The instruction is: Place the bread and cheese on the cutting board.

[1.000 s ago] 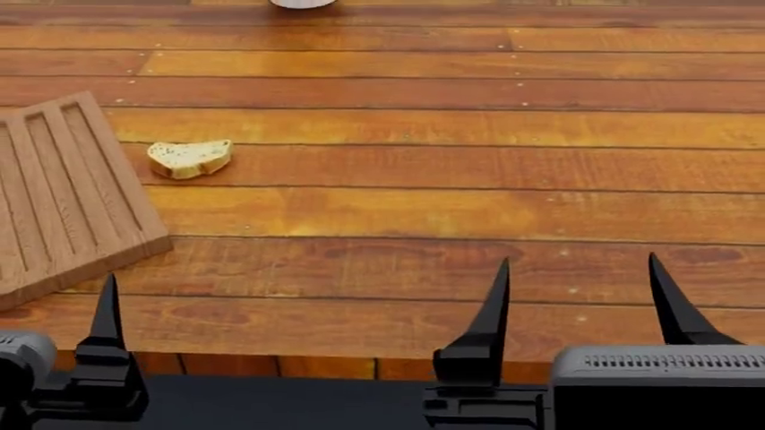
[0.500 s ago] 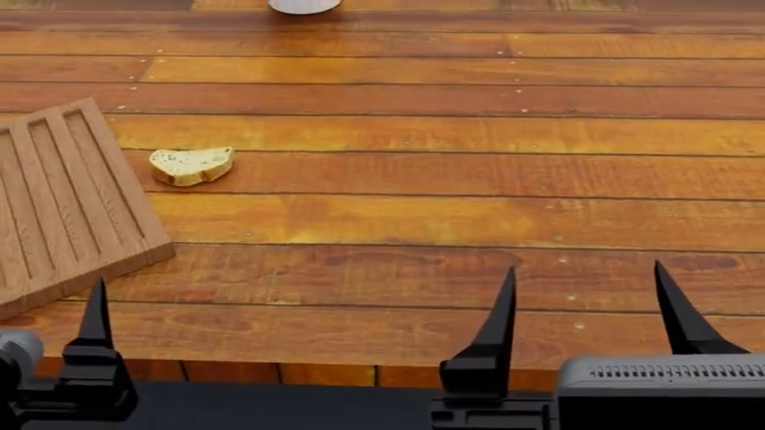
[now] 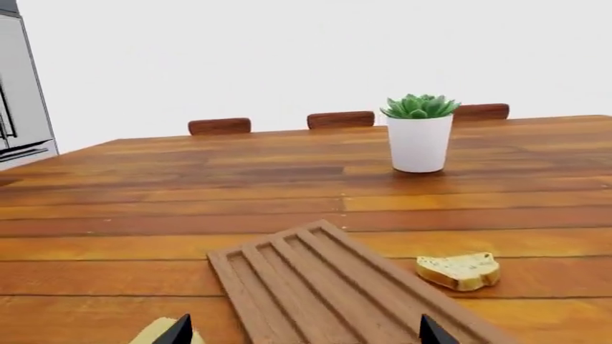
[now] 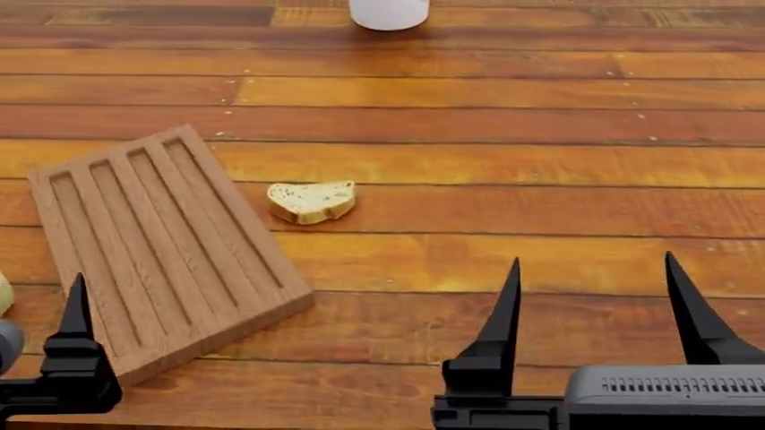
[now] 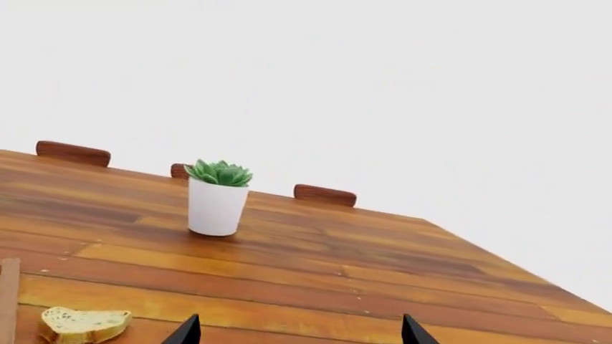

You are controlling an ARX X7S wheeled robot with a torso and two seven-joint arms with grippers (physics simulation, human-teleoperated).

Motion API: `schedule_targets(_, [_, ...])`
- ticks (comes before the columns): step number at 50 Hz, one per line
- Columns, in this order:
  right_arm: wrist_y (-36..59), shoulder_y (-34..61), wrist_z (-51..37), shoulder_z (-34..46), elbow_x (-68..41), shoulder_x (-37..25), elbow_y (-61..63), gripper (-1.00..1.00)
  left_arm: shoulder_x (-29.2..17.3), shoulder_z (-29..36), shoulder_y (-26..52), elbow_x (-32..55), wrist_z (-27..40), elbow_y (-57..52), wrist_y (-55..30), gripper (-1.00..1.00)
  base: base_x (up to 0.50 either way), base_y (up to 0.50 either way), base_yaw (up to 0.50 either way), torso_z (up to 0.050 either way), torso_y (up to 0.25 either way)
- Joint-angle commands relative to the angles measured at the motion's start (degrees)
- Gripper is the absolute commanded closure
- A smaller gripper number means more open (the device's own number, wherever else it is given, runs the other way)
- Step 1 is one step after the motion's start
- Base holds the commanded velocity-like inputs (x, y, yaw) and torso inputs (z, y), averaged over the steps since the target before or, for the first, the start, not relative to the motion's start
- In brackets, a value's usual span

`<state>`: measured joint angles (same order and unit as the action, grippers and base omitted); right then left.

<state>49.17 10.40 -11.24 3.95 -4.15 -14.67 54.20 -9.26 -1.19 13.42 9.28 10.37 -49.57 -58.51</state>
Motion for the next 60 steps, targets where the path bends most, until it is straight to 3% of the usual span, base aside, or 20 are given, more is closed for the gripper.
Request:
schedule_targets(1, [0.08, -0.29, 0.61, -1.48, 0.94, 0.94, 0.19, -1.0, 0.64, -1.4, -0.28, 0.3, -1.8, -1.56, -1.0, -1.0, 0.18, 0.5, 0.0, 0.0, 0.0])
schedule_targets(40, [-1.78, -2.35, 0.19, -0.25, 0.85, -1.35, -1.86, -1.0, -1.76, 2.09, -0.35, 0.31, 0.2, -2.57, -1.38, -1.0, 0.37, 0.43, 0.0, 0.0, 0.001])
schedule_targets(51, [-1.26, -2.7, -0.04, -1.87, -0.25, -0.89, -1.78, -1.0, -1.94, 2.3, -0.03, 0.79, 0.59, -3.07, -2.15, -1.0, 0.37, 0.01, 0.0, 0.0, 0.001])
schedule_targets(54, [2.43, -1.37, -0.05, -2.96, -0.97, -0.82, -0.62, -1.0, -1.98, 2.47, 0.03, 0.97, 0.65, -3.21, -2.53, -1.0, 0.0, 0.0, 0.0, 0.0, 0.004])
schedule_targets(58, [14.13, 3.85, 1.19, -2.4, -0.92, -4.64, 1.93, -1.0, -1.92, 2.89, -0.28, 1.02, 0.85, -2.87, -2.17, -1.0, 0.0, 0.0, 0.0, 0.0, 0.0])
schedule_targets(60, [18.59, 6.37, 5.17, -7.56, -5.72, -1.62, 1.39, -1.0, -1.84, 3.3, -0.35, 1.12, 0.92, -2.82, -2.2, -1.0, 0.0, 0.0, 0.0, 0.0, 0.0])
